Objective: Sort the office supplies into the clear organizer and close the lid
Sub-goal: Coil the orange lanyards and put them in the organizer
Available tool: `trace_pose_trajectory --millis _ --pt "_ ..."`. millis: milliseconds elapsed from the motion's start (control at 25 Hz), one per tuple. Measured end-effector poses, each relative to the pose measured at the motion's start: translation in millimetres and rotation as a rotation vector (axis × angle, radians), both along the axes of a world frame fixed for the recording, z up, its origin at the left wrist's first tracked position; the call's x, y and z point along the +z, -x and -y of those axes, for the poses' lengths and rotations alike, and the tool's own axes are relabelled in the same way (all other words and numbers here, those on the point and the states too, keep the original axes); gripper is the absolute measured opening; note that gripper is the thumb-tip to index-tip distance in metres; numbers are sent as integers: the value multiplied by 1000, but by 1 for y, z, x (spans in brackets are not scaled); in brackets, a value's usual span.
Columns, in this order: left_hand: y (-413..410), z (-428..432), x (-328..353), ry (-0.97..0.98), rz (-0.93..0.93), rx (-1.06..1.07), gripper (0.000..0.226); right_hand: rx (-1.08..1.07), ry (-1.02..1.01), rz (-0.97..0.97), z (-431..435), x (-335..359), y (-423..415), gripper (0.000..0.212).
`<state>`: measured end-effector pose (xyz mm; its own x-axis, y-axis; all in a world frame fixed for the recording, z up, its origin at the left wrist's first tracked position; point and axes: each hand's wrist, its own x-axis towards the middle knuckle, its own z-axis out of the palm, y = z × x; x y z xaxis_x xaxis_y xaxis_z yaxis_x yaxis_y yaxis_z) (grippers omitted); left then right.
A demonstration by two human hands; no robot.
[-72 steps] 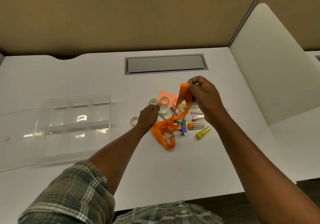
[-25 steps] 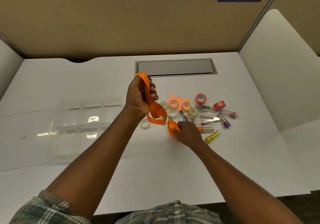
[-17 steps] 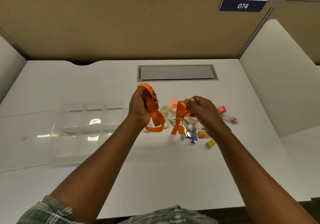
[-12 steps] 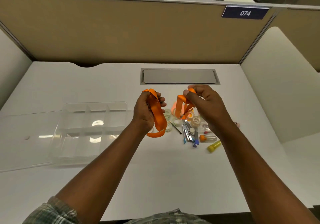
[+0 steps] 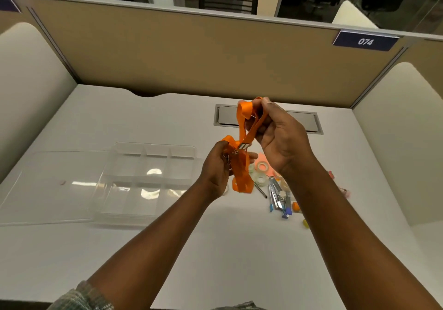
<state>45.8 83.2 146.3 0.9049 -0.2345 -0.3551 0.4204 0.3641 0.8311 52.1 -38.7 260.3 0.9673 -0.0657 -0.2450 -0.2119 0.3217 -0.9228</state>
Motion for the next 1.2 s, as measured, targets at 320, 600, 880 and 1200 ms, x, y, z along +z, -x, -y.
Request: trace_pose_trajectory --millis 320,600,880,1200 --pt "12 -69 14 71 -55 140 53 -51 -157 -288 -40 -64 -21 27" --pt "13 -124 15 110 -27 312 55 101 -121 -549 -112 -130 5 28" --pt "13 -146 -12 168 -1 549 51 45 -161 -497 -157 -159 10 37" --pt "28 -145 -75 -48 -158 505 39 76 133 -582 -159 -191 23 21"
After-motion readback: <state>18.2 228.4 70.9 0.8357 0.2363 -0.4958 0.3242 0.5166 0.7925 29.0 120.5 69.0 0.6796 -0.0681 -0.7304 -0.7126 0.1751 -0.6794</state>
